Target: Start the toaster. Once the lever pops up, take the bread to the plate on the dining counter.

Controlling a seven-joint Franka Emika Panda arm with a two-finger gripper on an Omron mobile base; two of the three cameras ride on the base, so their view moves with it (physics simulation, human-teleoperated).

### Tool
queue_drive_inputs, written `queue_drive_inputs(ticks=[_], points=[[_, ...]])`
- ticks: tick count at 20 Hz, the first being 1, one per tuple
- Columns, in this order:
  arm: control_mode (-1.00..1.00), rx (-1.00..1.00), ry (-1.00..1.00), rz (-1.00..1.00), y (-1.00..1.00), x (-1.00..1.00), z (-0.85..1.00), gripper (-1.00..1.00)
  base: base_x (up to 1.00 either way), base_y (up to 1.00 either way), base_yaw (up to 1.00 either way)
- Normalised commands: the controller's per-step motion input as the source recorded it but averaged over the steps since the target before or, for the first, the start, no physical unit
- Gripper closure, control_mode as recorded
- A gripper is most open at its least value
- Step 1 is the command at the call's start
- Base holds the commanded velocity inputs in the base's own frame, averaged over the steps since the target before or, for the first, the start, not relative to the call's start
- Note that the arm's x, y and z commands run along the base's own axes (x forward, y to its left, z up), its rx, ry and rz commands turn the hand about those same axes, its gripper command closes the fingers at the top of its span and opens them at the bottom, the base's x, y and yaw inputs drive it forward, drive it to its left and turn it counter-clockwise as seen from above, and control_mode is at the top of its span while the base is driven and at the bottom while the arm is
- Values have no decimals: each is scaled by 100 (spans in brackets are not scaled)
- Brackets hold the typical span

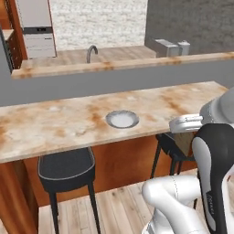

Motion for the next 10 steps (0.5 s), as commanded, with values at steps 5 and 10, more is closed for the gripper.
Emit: queue_drive_inputs(ticks=[5, 10], points=[[100, 0, 0, 0, 0, 0, 0, 100, 36, 20, -2], [100, 0, 0, 0, 0, 0, 0, 100, 48, 18, 0]])
